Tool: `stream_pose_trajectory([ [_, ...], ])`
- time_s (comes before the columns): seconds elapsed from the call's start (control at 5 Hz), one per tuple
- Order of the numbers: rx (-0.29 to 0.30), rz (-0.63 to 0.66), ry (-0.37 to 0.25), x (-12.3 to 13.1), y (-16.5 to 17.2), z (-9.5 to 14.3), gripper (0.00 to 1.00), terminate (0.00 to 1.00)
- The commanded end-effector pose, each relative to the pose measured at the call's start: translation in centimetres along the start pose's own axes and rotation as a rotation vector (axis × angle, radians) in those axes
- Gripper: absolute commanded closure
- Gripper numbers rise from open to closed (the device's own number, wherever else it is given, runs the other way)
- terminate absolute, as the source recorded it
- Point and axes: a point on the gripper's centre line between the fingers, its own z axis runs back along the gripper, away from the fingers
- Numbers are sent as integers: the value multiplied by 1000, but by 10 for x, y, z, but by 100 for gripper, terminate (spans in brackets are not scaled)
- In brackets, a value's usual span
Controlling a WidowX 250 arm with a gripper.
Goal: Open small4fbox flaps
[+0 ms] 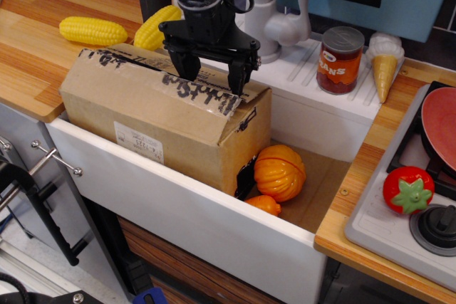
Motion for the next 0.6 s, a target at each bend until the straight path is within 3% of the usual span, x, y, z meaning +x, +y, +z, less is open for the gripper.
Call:
stream_pose_trajectory([
  [0.0, 11, 13, -45, 5, 4, 4, 0, 0],
  [0.4, 24, 39, 6, -6, 8, 16, 0, 0],
])
